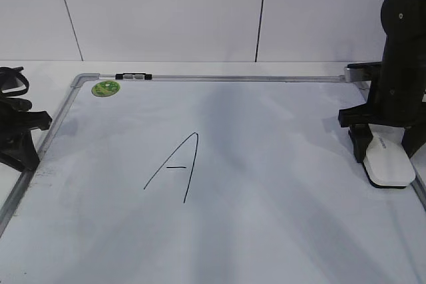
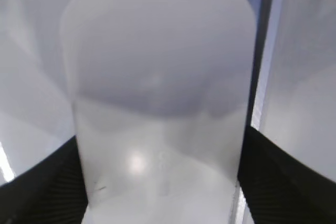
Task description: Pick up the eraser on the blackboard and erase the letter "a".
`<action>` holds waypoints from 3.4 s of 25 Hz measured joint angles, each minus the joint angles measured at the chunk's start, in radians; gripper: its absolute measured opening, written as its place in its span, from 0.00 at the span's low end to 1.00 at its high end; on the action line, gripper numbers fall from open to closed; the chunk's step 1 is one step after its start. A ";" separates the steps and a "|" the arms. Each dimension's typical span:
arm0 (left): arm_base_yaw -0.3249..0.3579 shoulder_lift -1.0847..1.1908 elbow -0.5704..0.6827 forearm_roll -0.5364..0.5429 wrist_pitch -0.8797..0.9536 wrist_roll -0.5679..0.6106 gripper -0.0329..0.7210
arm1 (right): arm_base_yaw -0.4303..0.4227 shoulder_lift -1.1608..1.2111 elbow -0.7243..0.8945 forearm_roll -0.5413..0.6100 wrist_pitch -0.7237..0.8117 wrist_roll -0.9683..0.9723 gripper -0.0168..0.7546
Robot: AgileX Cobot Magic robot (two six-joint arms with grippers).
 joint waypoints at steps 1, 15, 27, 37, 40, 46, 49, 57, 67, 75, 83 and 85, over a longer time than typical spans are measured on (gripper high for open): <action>0.000 0.000 0.000 -0.002 0.000 0.000 0.19 | 0.000 0.000 0.000 -0.002 0.000 0.002 0.86; 0.000 0.002 0.000 -0.005 -0.003 -0.002 0.23 | 0.000 -0.009 -0.078 -0.008 0.016 0.013 0.80; 0.000 0.002 0.000 -0.005 -0.004 -0.002 0.24 | 0.000 -0.037 -0.130 -0.014 0.023 0.014 0.79; 0.000 0.002 -0.025 0.022 0.031 -0.002 0.47 | 0.000 -0.148 -0.130 0.068 0.028 -0.001 0.79; 0.000 0.002 -0.076 0.036 0.096 -0.002 0.50 | -0.002 -0.183 -0.130 0.073 0.030 -0.003 0.79; 0.000 -0.093 -0.221 0.047 0.236 -0.002 0.51 | -0.002 -0.264 -0.130 0.087 0.034 -0.003 0.79; 0.000 -0.186 -0.278 0.053 0.298 -0.002 0.51 | -0.002 -0.317 -0.130 0.103 0.034 -0.003 0.79; 0.000 -0.462 -0.297 0.053 0.400 -0.002 0.51 | -0.002 -0.485 -0.130 0.238 0.047 -0.041 0.79; 0.000 -0.733 -0.297 -0.074 0.410 -0.002 0.47 | 0.022 -0.665 -0.130 0.372 0.059 -0.105 0.79; -0.035 -0.963 -0.299 -0.076 0.429 -0.002 0.43 | 0.050 -0.861 -0.074 0.394 0.066 -0.111 0.79; -0.149 -1.177 -0.301 -0.076 0.442 -0.002 0.42 | 0.050 -1.101 0.049 0.449 0.073 -0.111 0.79; -0.165 -1.223 -0.301 -0.076 0.444 -0.002 0.41 | 0.050 -1.168 0.089 0.449 0.073 -0.111 0.79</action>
